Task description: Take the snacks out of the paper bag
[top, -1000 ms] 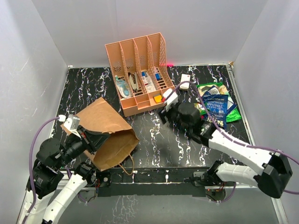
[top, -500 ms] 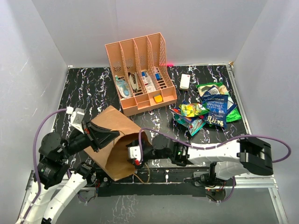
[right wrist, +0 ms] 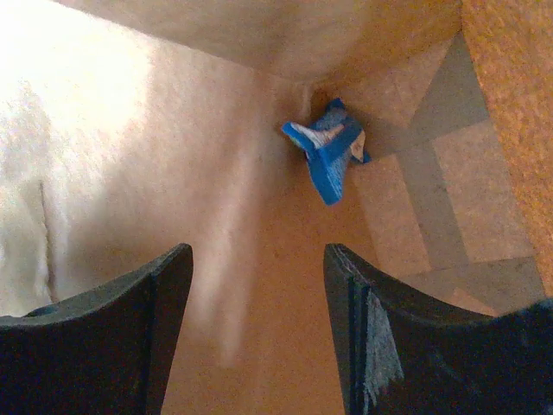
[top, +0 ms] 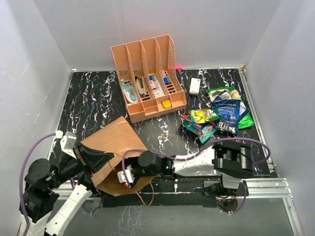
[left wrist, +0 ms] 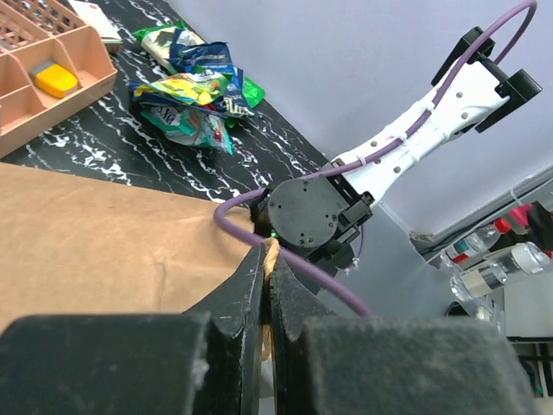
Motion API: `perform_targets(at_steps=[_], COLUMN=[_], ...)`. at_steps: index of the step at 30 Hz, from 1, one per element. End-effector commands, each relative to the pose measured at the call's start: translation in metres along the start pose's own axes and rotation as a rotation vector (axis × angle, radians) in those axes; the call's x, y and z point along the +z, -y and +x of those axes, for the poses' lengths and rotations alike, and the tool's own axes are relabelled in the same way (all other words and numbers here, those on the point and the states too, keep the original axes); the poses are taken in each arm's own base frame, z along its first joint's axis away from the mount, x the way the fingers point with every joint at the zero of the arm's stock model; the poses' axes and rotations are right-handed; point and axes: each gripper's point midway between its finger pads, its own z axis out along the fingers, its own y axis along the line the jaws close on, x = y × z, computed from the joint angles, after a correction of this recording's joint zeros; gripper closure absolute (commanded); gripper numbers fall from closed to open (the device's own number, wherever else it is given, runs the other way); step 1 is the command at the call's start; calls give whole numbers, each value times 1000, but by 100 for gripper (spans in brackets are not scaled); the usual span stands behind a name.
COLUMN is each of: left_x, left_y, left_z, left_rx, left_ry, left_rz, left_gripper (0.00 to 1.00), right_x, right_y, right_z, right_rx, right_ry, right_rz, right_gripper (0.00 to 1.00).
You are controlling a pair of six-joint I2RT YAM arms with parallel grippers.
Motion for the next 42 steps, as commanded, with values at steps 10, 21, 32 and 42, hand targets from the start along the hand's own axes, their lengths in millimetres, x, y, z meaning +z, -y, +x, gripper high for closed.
perform_targets(at_steps=[10, 21, 32, 42], left_x=[-9, 3, 2, 1], left_y=[-23, -31, -27, -13], left_z=[3, -15, -17, -14], left_rx=[1, 29, 50, 71], left_ry=[-16, 62, 51, 22], left_rz=[-155, -173, -160, -85], left_gripper=[100, 100, 100, 100], right_x=[86, 30, 20, 56], right_y=[50, 40, 36, 60], right_z=[-9, -21, -18, -6], right_rx=[-142, -167, -228, -412], right_ry=[-1, 13, -9, 24], right_rz=[174, 243, 309, 245], right_gripper=[34, 33, 36, 37])
